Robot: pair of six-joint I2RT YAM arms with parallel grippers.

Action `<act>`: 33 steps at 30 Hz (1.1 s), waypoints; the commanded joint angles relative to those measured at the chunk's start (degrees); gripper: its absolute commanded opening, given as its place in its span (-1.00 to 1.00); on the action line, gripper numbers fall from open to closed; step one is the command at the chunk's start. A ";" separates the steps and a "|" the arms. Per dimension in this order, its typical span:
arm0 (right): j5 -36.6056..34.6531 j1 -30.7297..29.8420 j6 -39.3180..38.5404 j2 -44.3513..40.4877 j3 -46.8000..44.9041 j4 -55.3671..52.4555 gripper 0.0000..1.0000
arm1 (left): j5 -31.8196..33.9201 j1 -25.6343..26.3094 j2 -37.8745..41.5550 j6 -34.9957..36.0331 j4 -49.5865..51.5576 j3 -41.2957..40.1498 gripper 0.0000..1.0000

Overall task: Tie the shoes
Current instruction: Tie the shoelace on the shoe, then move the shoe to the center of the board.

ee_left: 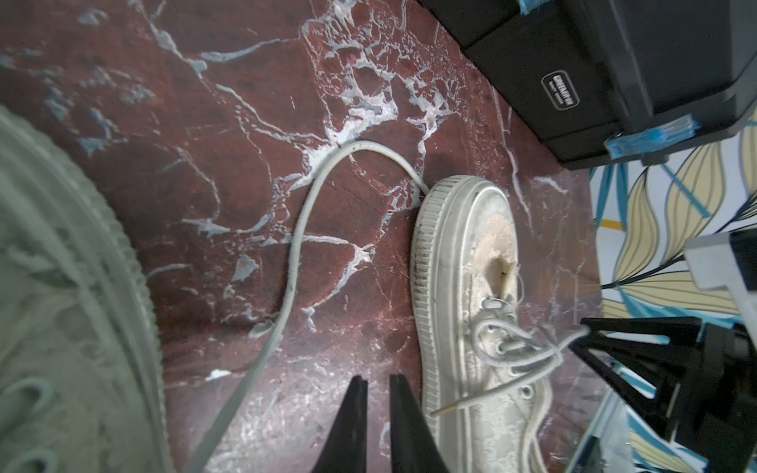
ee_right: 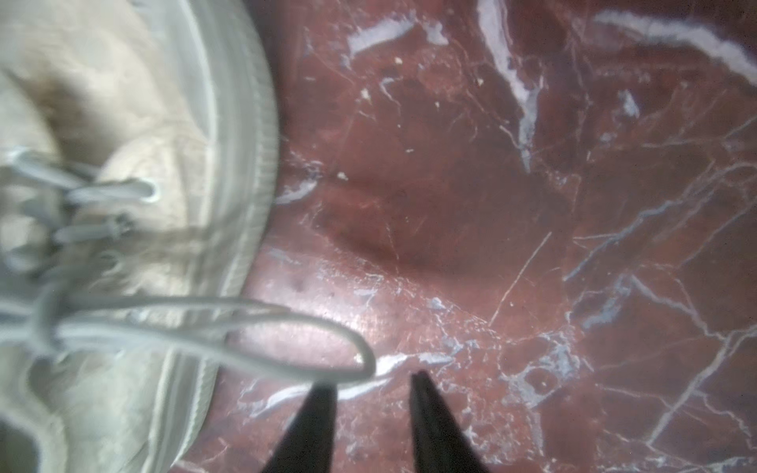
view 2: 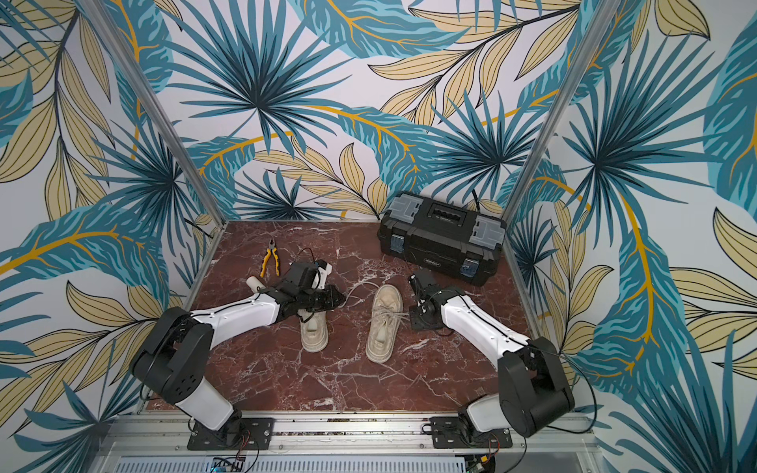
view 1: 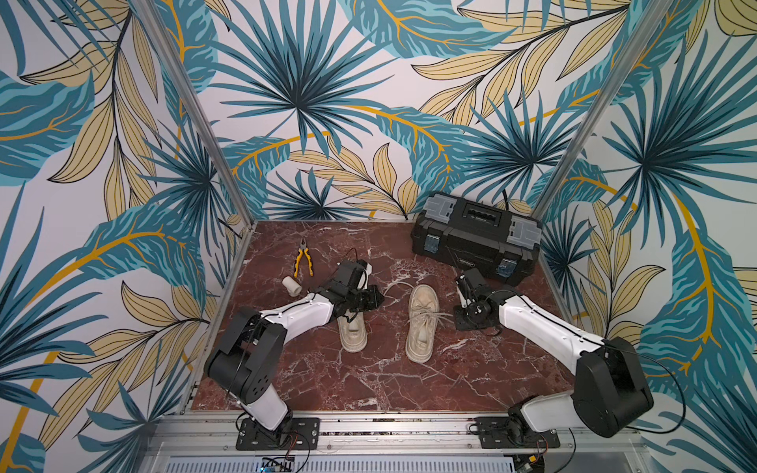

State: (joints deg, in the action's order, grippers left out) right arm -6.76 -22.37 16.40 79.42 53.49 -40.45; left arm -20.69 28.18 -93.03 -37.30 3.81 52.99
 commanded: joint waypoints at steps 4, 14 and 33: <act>8.01 0.15 0.24 -10.14 0.27 -1.50 0.04 | -0.09 0.09 8.94 2.31 0.28 -1.67 -0.15; 9.82 -9.30 9.07 -1.42 1.72 6.85 0.00 | 11.07 -2.96 19.65 6.60 14.19 -1.33 0.30; -8.54 -10.49 5.30 8.39 3.95 3.76 -1.00 | 16.96 -8.98 28.11 9.46 24.02 -8.25 0.47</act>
State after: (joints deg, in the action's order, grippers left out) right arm -8.27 -34.61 24.18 90.08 57.43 -32.25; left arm -2.96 19.64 -64.97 -30.04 26.79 46.50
